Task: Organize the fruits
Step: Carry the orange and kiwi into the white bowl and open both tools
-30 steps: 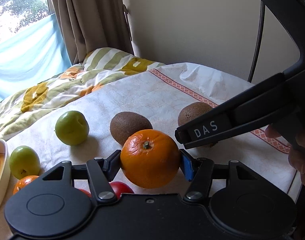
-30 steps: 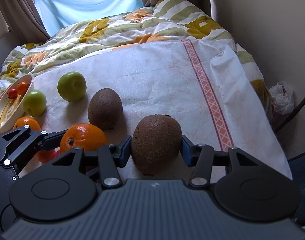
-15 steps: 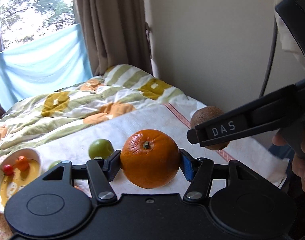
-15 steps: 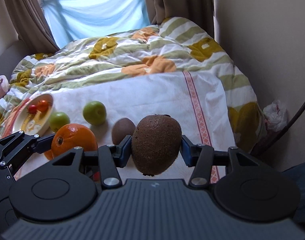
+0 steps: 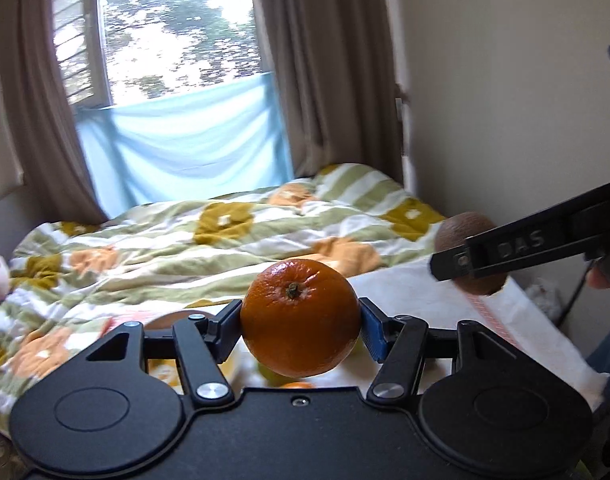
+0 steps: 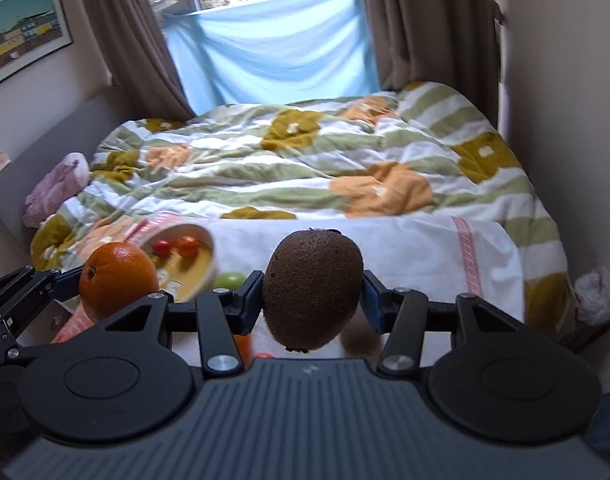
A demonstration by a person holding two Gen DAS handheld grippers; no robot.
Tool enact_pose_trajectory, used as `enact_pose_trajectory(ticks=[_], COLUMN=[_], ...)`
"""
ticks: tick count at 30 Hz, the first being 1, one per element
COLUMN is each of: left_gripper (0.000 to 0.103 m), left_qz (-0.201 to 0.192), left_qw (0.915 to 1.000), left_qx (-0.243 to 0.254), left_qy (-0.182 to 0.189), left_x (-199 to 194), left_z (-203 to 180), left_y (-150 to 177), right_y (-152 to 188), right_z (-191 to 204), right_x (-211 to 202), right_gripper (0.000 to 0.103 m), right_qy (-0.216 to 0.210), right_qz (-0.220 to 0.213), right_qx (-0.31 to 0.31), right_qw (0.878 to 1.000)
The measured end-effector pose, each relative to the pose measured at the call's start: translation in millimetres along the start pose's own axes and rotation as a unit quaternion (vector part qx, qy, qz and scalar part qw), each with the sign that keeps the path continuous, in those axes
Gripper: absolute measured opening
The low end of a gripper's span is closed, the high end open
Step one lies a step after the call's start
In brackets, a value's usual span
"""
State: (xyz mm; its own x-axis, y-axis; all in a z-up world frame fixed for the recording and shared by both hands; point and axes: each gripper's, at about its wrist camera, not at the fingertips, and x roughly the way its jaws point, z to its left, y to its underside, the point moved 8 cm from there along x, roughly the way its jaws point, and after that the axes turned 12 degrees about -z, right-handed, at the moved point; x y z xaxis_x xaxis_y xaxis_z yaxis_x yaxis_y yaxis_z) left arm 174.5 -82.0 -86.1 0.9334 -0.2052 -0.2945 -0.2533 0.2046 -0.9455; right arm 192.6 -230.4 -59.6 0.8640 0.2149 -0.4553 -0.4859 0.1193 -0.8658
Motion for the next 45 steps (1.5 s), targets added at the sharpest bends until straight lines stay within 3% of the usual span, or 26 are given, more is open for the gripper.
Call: enact_pose_trajectory(ticks=[8, 15, 21, 31, 39, 45], left_gripper=[0.065, 0.065, 0.065, 0.065, 0.065, 0.065], left_qz=[0.015, 0.038, 0.062, 0.106, 0.133, 0.142], left_qw=[0.9976, 0.9967, 0.9967, 0.9944, 0.9893, 0.9869], left_qx=[-0.008, -0.005, -0.008, -0.003, 0.02, 0.036], left_qy=[-0.067, -0.071, -0.051, 0.009, 0.056, 0.067], left_x=[9.6, 44.6, 82.4, 144.5, 175.3, 185.1], left_z=[97.7, 165.3, 208.4, 227.3, 213.0, 205.4], left_y=[10.3, 25.1, 50.8, 100.1, 126.0, 140.8], right_y=[-11.9, -7.8, 7.6, 41.6, 56.3, 65.5], right_z=[81.8, 148.9, 185.1, 197.4, 189.9, 181.5], right_x=[47.3, 113.6, 174.0, 247.5, 267.8, 272.3], right_gripper=[0.066, 0.066, 0.066, 0.066, 0.066, 0.066], right_qy=[-0.046, -0.054, -0.042, 0.0, 0.035, 0.049], right_qz=[0.001, 0.019, 0.049, 0.098, 0.114, 0.126], right_qx=[-0.021, -0.027, -0.022, -0.013, -0.004, -0.003], right_qw=[0.999, 0.998, 0.998, 0.995, 0.993, 0.991])
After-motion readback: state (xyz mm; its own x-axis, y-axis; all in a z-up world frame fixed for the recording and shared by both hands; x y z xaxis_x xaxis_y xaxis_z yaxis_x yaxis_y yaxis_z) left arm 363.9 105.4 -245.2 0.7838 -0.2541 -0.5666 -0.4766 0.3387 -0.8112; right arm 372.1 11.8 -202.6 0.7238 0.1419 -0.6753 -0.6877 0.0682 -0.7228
